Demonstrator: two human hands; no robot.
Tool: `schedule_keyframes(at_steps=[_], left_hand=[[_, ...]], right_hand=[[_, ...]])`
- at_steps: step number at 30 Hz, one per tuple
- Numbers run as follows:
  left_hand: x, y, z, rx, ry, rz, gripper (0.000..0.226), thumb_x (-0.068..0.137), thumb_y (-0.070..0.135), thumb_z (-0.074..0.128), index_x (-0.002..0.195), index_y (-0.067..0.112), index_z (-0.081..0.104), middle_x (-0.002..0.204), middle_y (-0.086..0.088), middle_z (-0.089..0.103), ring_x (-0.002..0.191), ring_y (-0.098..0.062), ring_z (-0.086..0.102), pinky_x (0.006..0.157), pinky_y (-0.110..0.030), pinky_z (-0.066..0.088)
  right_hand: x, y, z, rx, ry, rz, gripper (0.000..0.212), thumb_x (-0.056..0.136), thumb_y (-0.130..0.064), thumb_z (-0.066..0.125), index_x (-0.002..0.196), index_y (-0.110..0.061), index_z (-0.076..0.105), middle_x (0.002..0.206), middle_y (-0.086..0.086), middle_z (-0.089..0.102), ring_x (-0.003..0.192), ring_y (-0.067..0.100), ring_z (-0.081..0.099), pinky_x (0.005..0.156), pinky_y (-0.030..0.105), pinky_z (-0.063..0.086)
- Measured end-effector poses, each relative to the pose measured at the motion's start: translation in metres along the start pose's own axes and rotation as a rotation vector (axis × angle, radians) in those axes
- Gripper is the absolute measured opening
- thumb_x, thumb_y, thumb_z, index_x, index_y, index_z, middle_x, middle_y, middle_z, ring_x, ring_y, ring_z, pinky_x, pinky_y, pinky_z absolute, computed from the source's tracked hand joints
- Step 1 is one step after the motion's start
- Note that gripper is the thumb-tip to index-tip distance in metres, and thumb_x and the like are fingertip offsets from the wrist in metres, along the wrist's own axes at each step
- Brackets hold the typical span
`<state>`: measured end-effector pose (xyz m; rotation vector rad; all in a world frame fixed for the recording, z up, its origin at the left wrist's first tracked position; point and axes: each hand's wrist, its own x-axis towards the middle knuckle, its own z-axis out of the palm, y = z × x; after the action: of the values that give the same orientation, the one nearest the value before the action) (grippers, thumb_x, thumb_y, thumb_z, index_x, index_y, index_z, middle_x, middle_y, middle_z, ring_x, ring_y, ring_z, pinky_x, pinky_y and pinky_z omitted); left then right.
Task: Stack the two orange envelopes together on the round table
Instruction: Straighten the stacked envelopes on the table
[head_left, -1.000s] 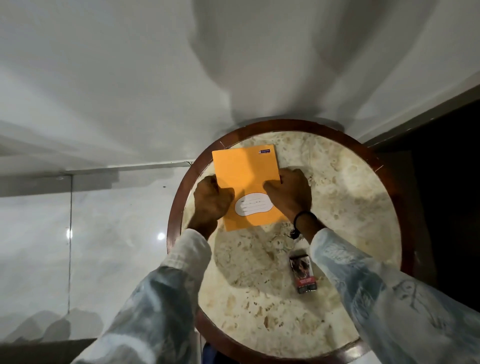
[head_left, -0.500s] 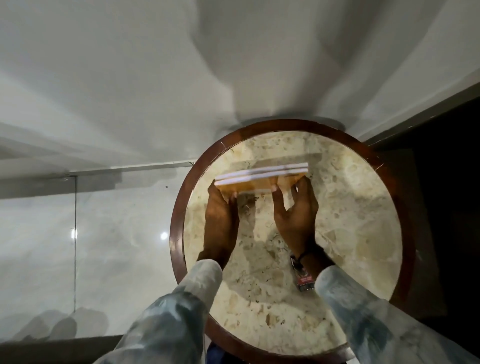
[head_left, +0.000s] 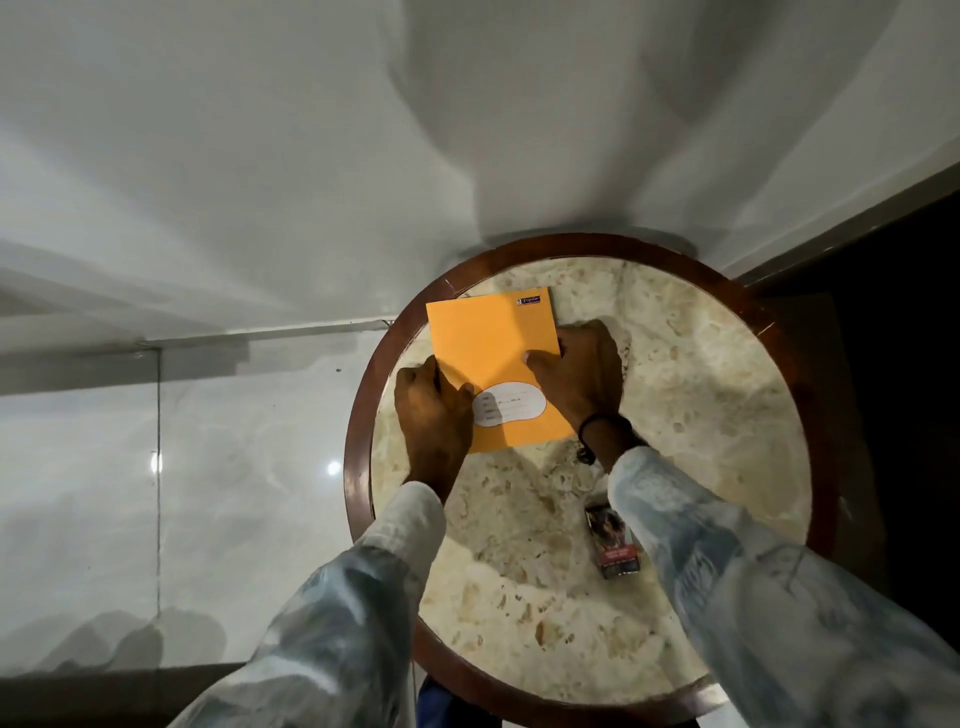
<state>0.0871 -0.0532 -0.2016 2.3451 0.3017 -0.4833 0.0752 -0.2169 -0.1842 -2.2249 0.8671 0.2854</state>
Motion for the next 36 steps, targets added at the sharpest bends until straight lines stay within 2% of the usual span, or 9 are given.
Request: schedule_keyframes(at_steps=[4,6,9,11,13,17,21,32,36], left_hand=[[-0.005,-0.005,0.005,-0.013,0.057,0.007,0.041,0.089,0.021,0.074,0.123,-0.001,0.064,0.126,-0.025,0.053,0.117,-0.037,0.054,0.088,-0.021,0.036],[-0.012,-0.002,0.003,-0.065,0.11,0.023,0.039,0.092,0.029,0.069,0.125,0.009,0.061,0.129,-0.022,0.052,0.12,-0.037,0.056,0.102,-0.036,0.047],[-0.021,0.013,0.0,0.004,0.293,0.103,0.033,0.102,0.036,0.051,0.132,0.023,0.055,0.123,-0.005,0.063,0.121,-0.006,0.062,0.097,-0.042,0.054],[-0.02,0.02,0.007,0.273,0.174,0.288,0.058,0.104,0.035,0.046,0.155,0.009,0.037,0.155,-0.018,0.047,0.146,-0.028,0.045,0.117,-0.05,0.041],[-0.014,0.027,0.018,0.414,0.007,0.424,0.066,0.105,0.038,0.037,0.162,0.009,0.019,0.171,-0.017,0.02,0.159,-0.039,0.017,0.129,-0.057,0.016],[-0.006,0.024,0.039,0.544,-0.121,0.513,0.069,0.107,0.043,0.024,0.164,0.007,0.008,0.174,-0.018,0.004,0.162,-0.039,0.001,0.129,-0.063,0.005],[-0.004,0.013,0.048,0.659,-0.107,0.514,0.07,0.107,0.046,0.018,0.163,0.004,0.008,0.173,-0.02,0.006,0.161,-0.04,0.004,0.128,-0.064,0.008],[0.0,0.008,0.055,0.71,-0.079,0.529,0.071,0.108,0.046,0.021,0.163,0.004,0.002,0.173,-0.02,-0.001,0.161,-0.04,-0.001,0.128,-0.065,0.007],[0.001,0.006,0.057,0.713,-0.058,0.542,0.071,0.108,0.046,0.021,0.163,0.005,0.003,0.173,-0.019,0.0,0.161,-0.039,-0.001,0.129,-0.064,0.007]], right_hand=[[0.003,0.001,0.005,-0.012,-0.001,0.004,0.03,0.085,-0.031,0.073,0.079,-0.004,0.062,0.102,0.019,0.064,0.095,0.035,0.058,0.072,0.04,0.048],[-0.005,0.006,0.002,0.034,0.039,0.016,0.03,0.087,-0.035,0.072,0.096,-0.006,0.067,0.106,0.014,0.062,0.097,0.033,0.058,0.08,0.042,0.05],[-0.04,0.022,-0.009,0.043,0.159,0.043,0.049,0.089,-0.036,0.071,0.13,-0.009,0.064,0.123,0.014,0.065,0.115,0.035,0.061,0.092,0.045,0.052],[-0.073,0.046,-0.016,-0.022,0.175,0.045,0.056,0.088,-0.037,0.07,0.136,-0.011,0.06,0.128,0.013,0.063,0.12,0.035,0.059,0.094,0.048,0.052],[-0.109,0.077,-0.021,-0.155,0.109,0.059,0.065,0.087,-0.044,0.068,0.143,-0.012,0.053,0.136,0.012,0.058,0.127,0.034,0.054,0.098,0.05,0.049],[-0.164,0.117,-0.02,-0.279,-0.017,0.095,0.069,0.081,-0.052,0.064,0.141,-0.019,0.051,0.138,0.007,0.054,0.131,0.032,0.049,0.097,0.053,0.05],[-0.172,0.129,-0.013,-0.236,-0.025,0.079,0.066,0.083,-0.03,0.072,0.142,-0.009,0.051,0.132,0.017,0.056,0.122,0.038,0.055,0.093,0.053,0.054],[0.015,0.067,-0.051,-0.007,0.351,-0.02,0.063,0.077,-0.028,0.078,0.132,-0.01,0.055,0.121,0.017,0.065,0.112,0.036,0.062,0.087,0.044,0.057],[0.035,0.067,-0.049,-0.091,0.281,-0.028,0.065,0.077,-0.028,0.077,0.135,-0.008,0.054,0.123,0.019,0.063,0.114,0.038,0.06,0.089,0.049,0.058]])
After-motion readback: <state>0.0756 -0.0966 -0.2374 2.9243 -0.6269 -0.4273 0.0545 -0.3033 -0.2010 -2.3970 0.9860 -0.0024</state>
